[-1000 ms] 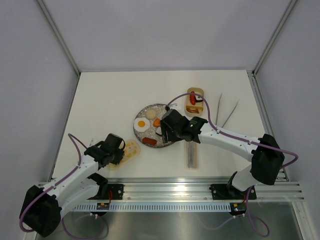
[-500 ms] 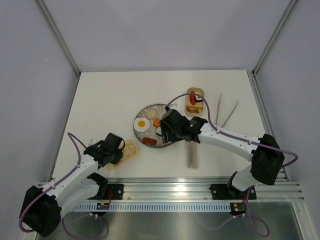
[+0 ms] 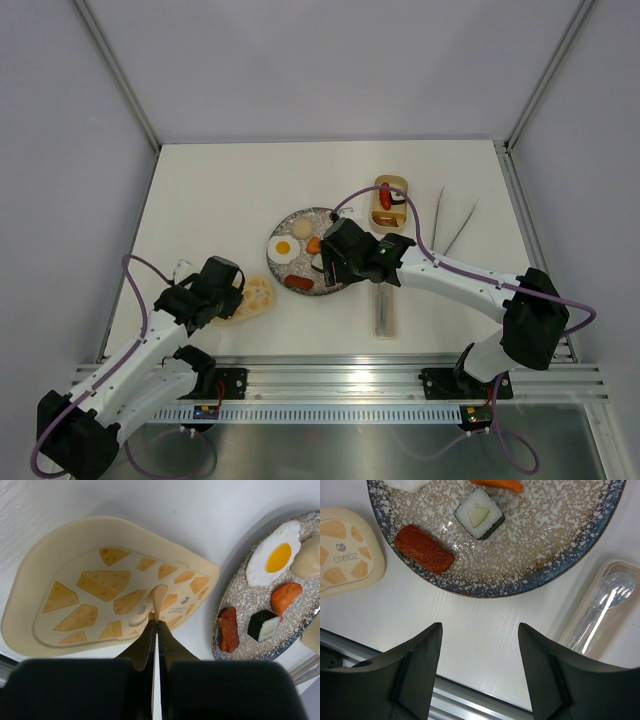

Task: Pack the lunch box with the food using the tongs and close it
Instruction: Pick up the box lid from the center of the board.

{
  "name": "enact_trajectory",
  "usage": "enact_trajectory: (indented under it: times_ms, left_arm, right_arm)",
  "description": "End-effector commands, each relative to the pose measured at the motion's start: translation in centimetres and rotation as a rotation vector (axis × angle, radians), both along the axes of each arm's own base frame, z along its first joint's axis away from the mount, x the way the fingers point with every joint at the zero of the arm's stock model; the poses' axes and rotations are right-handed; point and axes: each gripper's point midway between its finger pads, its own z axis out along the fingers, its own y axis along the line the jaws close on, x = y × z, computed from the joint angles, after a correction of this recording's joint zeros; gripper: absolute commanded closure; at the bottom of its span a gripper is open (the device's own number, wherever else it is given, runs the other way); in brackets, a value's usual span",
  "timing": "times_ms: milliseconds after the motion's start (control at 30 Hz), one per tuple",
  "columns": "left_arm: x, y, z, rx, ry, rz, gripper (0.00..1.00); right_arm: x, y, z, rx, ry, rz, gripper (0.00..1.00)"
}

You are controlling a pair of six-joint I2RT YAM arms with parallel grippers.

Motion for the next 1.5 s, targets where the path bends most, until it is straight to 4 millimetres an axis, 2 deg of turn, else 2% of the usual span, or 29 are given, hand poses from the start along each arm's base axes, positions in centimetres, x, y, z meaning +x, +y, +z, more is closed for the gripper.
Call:
enact_trajectory:
  times_ms: [0, 200, 400, 433, 667, 933, 1033, 1133, 1200, 1467]
  left_arm:
    - [1.4, 0.3, 2.7, 0.029, -0.087, -0.017, 1.0]
    - [1.3, 0.1, 4.7, 0.023, -0.118, -0.051, 1.0]
    - [1.2, 0.4, 6.8, 0.029, -0.158, -0.063, 1.0]
    - [1.3, 0.4, 7.1, 0.028, -0.167, -0.064, 1.0]
    - [1.8, -0.3, 9.2, 0.0, -0.207, -0.094, 1.0]
    - [3.0, -1.8, 13.4, -0.075, -0.295, -0.139, 1.0]
    - [3.6, -2.8, 14.8, -0.117, -0.325, -0.175, 1.0]
    - [4.1, -3.8, 15.2, -0.148, -0.311, -0.218, 1.0]
    - [4.4, -4.9, 15.8, -0.182, -0.3, -0.26, 1.0]
    - [5.2, -7.5, 18.5, -0.282, -0.34, -0.363, 1.0]
  right_arm:
    - [0.5, 1.3, 2.6, 0.069, -0.039, 0.025, 0.3]
    - [0.4, 3.0, 3.6, 0.142, -0.028, 0.06, 0.3]
    - [-0.4, 5.9, 4.5, 0.281, 0.006, 0.13, 0.27]
    - [-0.8, 6.9, 5.0, 0.331, 0.018, 0.164, 0.27]
    - [-1.1, 8.6, 5.8, 0.41, 0.029, 0.212, 0.26]
    - [-0.9, 10.3, 7.5, 0.529, 0.037, 0.238, 0.25]
    - [-0.5, 10.5, 7.5, 0.588, 0.05, 0.233, 0.24]
    - [0.2, 10.2, 8.3, 0.664, 0.039, 0.228, 0.23]
    - [0.6, 10.1, 9.7, 0.722, 0.019, 0.244, 0.21]
    - [2.2, 8.4, 10.7, 0.838, 0.031, 0.232, 0.16]
